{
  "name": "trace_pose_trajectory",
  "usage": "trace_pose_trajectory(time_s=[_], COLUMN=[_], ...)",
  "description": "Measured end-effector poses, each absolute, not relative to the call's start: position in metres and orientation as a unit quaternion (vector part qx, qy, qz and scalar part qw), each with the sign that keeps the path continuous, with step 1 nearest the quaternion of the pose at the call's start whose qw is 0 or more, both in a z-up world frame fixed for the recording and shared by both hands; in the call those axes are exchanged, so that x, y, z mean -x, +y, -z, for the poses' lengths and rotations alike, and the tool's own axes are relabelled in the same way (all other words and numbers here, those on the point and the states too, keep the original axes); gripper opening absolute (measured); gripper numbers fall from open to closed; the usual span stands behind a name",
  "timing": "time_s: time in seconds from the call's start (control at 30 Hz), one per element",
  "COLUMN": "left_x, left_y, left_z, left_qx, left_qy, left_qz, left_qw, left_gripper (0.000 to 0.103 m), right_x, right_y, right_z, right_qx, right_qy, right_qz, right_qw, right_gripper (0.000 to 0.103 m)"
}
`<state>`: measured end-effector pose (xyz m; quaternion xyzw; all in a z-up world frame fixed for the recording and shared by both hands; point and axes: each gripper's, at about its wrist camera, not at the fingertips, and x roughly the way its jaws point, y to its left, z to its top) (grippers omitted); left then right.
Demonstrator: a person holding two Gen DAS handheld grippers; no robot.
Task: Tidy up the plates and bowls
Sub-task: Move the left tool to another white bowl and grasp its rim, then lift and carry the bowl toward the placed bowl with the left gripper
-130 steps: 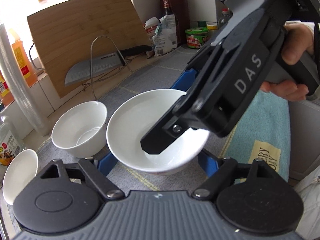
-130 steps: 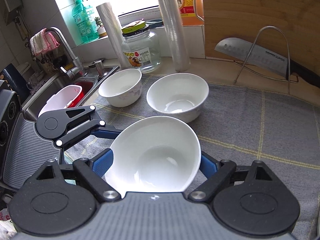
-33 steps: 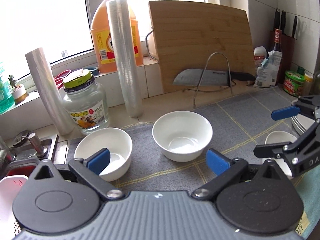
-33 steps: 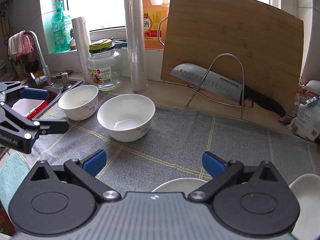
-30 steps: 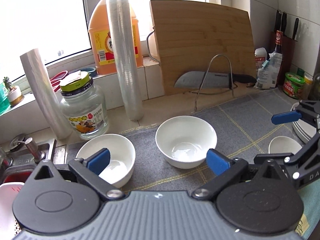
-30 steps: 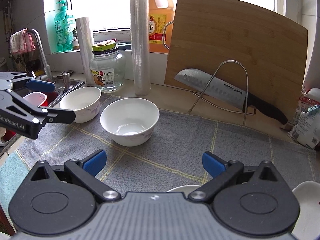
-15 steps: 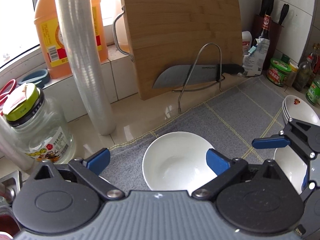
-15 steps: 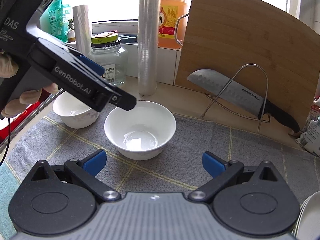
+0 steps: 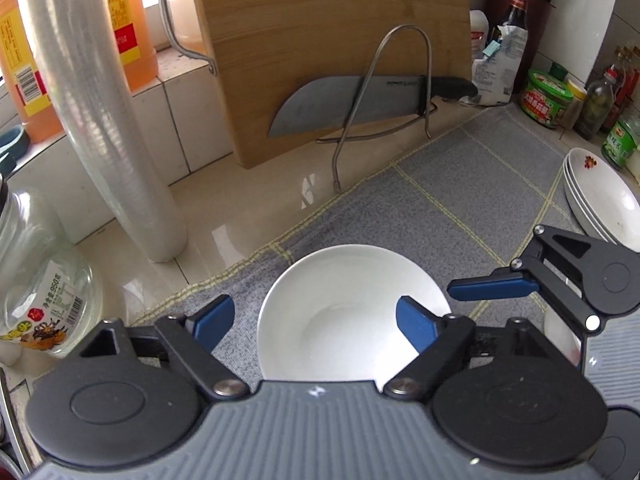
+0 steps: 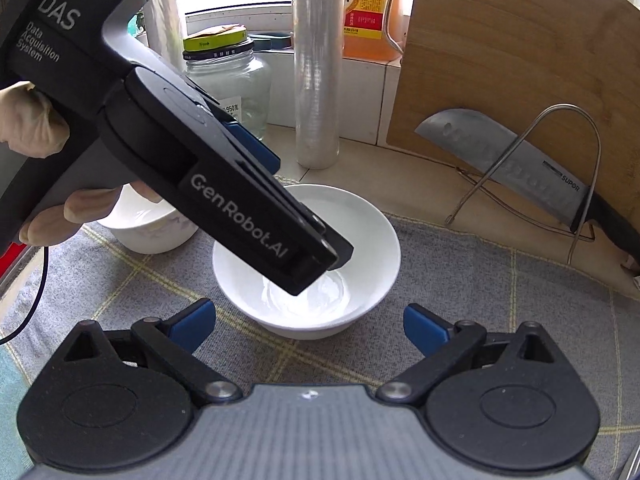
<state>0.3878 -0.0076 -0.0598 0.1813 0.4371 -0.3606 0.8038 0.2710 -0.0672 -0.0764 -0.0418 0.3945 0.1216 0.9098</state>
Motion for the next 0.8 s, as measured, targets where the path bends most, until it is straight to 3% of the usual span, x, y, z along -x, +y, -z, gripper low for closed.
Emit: trace_pose_trajectory(time_s=[0.13, 0.47, 0.8], left_x=[-0.391, -0.397, -0.396], left_y=[-0.009, -0.011, -0.012], left_z=[0.063, 0.067, 0.067], left_qx=[-0.176, -0.166, -0.170], left_qy=[0.443, 0.457, 0.455], left_qz=[0.366, 0.375, 0.375], left_qw=[0.799, 0.789, 0.790], left_gripper=[0.078, 0.070, 0.069], right_x=[-0.278, -0.282, -0.280], right_y=[-0.066, -0.067, -0.067], right_z=[0.080, 0.080, 0.079], right_qx=[0.044, 0.040, 0.036], right_qy=[0.398, 0.394, 0.391], right_qz=[-0.122, -0.130, -0.133], right_qw=[0.908, 0.909, 0.910], right_gripper=[0.096, 0.090, 0.088])
